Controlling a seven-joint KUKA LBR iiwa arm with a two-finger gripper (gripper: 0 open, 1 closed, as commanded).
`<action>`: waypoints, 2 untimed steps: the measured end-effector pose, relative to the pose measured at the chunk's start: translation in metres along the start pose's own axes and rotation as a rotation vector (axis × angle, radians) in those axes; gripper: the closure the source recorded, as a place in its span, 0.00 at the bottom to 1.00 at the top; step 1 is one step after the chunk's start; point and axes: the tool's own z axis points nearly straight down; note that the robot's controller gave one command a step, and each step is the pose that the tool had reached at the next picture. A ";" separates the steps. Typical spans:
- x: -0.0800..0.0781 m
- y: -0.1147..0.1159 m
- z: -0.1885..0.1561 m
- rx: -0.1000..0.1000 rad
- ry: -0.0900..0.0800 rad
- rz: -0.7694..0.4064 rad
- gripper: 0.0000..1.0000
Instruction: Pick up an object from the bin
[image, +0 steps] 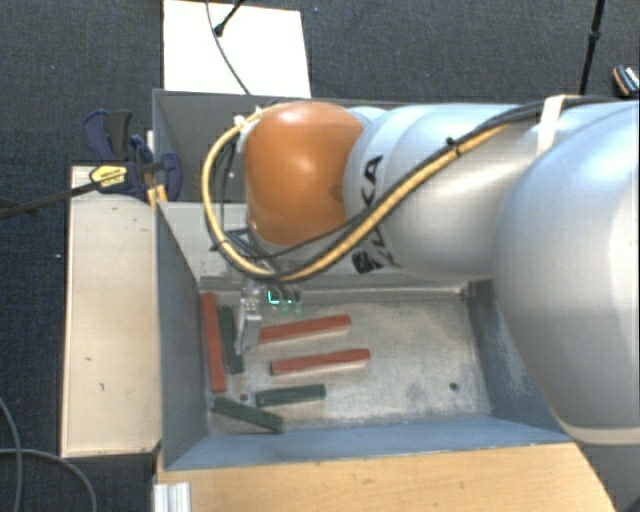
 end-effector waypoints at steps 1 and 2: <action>0.008 -0.038 0.117 0.003 0.001 0.095 0.00; 0.043 -0.087 0.113 0.001 -0.005 0.088 0.00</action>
Offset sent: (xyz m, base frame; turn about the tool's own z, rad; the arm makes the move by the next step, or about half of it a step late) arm -0.0065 -0.0358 -0.1129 0.0973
